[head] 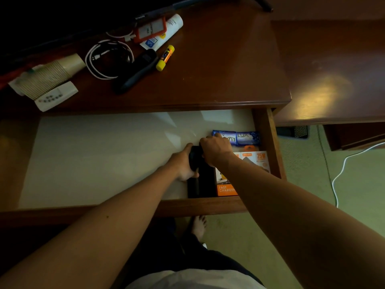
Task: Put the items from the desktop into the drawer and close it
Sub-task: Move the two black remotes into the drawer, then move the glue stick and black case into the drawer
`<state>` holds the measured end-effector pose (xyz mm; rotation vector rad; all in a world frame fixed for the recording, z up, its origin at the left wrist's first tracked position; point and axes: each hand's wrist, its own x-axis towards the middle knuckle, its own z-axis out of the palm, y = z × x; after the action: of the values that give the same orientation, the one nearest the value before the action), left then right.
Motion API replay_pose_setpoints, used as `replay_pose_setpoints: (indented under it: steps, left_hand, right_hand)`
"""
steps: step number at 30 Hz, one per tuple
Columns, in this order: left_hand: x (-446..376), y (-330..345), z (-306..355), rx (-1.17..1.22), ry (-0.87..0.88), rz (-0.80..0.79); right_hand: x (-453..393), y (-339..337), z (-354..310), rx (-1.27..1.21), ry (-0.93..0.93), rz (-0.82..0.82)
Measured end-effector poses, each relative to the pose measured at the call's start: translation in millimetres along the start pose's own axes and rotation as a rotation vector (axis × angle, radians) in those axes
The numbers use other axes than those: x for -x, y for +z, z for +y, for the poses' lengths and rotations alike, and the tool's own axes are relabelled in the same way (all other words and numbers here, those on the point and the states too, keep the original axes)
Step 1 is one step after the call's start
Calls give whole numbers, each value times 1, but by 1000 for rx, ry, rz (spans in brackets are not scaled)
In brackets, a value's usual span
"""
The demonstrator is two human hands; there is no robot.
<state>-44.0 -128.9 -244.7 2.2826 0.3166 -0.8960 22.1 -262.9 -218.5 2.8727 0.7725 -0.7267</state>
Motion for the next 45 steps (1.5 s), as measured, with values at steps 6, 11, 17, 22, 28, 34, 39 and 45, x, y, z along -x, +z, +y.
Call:
replay_pose_setpoints:
  steps: [6,11,17,22,28,34,39,45]
  left_hand:
    - [3,-2,8,-175,-102,-27]
    - [22,-18,7,-170,-76,68]
    - [50,-69,6,-78,-2,417]
    - [50,-134,7,-13,98,645]
    - [19,-208,3,-85,115,761]
    - [-6,-246,4,-336,117,731]
    - [-19,-251,-5,-395,149,666]
    - [-21,-256,-7,-416,186,643]
  right_hand:
    - [4,5,-1,19,-13,24]
    - [17,-3,-5,-102,19,125]
    - [11,-51,-37,-402,-24,404]
    - [-19,-105,-66,-544,-57,557]
    - [-76,-152,-83,-737,99,550]
    - [-128,-183,-87,-913,328,497]
    - [-153,-195,-88,-929,401,425]
    - [-156,-193,-92,-932,402,441]
